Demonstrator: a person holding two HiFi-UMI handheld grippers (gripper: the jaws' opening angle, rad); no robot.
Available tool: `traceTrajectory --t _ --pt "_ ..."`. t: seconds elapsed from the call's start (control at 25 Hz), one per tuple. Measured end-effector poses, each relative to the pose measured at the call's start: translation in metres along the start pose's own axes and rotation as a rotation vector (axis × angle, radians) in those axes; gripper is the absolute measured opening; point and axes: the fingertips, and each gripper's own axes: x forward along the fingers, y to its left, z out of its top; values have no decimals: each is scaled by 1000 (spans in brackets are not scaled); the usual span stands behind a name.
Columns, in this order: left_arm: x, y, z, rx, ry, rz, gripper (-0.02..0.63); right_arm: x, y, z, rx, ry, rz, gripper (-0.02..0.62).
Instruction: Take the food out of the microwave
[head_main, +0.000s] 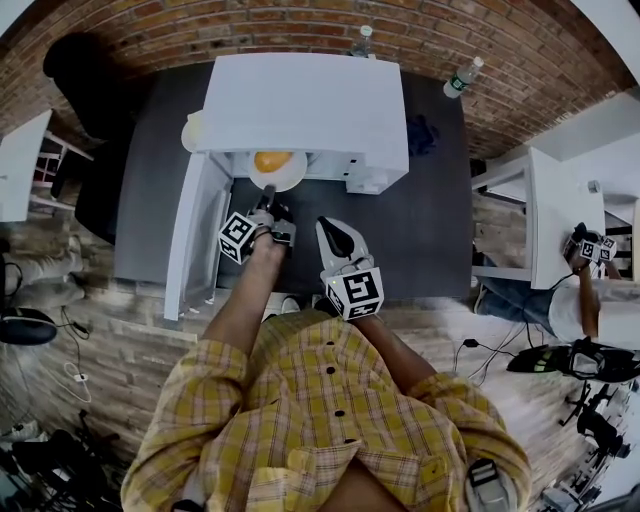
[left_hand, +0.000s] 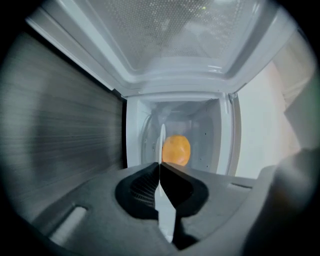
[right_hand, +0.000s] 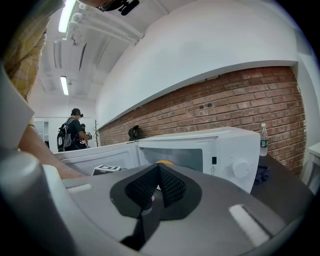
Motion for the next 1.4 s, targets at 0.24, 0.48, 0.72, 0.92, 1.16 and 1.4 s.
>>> traceTrajectory --t 0.24,0.48,0.72,0.92,1.16,1.4 --pt "-24 -6 -8 1 0 -9 6 -14 7 0 8 -10 -9 3" --pt "-50 -11 -19 -2 8 -23 6 -28 10 0 16 -13 -24 3" --pt "-75 -20 -32 -12 24 -52 6 -38 18 0 10 -19 -21 3" --pt "-95 -31 -38 -14 26 -75 6 -46 27 2 4 -35 -12 3" --pt "-114 -38 -47 -15 41 -88 6 -55 34 3 -5 -47 -9 2" --pt "-134 -44 -56 -22 65 -88 6 -58 38 1 -8 -44 -17 2"
